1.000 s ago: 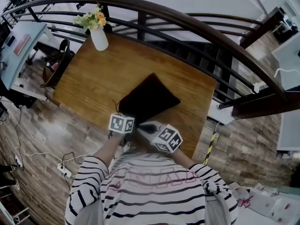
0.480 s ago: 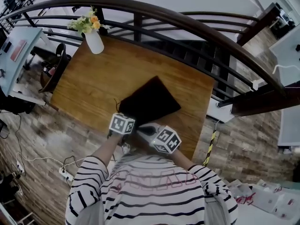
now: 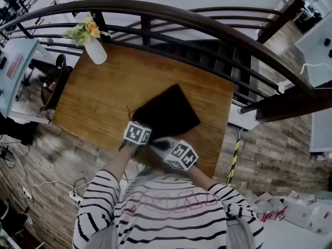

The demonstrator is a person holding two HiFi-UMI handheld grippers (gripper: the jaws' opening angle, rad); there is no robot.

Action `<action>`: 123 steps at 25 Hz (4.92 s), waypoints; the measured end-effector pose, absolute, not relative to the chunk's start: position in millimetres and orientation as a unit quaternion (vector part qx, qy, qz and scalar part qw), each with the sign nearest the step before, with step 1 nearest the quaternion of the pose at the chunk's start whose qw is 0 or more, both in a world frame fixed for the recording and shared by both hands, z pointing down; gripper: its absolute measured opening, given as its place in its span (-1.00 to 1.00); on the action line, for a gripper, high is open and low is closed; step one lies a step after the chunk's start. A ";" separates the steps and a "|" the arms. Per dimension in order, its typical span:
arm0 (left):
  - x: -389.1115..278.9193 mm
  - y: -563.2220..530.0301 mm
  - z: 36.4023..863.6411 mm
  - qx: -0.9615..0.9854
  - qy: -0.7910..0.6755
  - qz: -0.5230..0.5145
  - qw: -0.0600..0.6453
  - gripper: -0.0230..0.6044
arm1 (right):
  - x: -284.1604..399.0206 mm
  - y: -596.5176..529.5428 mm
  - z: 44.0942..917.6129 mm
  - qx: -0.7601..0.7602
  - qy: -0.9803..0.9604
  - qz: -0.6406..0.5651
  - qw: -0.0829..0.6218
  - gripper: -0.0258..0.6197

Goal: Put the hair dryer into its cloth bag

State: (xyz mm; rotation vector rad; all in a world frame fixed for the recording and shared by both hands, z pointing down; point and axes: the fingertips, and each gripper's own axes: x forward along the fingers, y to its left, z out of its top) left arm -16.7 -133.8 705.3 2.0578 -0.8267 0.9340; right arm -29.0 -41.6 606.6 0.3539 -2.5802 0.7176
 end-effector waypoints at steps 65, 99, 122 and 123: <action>-47.2 -88.6 678.0 0.871 -0.263 0.398 0.118 -0.49 | -59.1 -38.2 604.8 0.108 -0.929 0.275 0.221 -0.89; -86.8 -98.8 652.1 0.865 -0.354 0.315 0.165 -0.19 | -60.9 -49.4 614.5 0.161 -0.923 0.270 0.222 -0.47; -107.5 -90.3 518.4 0.847 -0.479 0.153 0.175 -0.34 | 11.3 -86.4 508.8 0.310 -0.921 0.218 0.089 -0.92; -108.0 -89.2 514.2 0.847 -0.480 0.151 0.172 -0.38 | 13.5 -87.5 504.0 0.312 -0.922 0.215 0.084 -0.92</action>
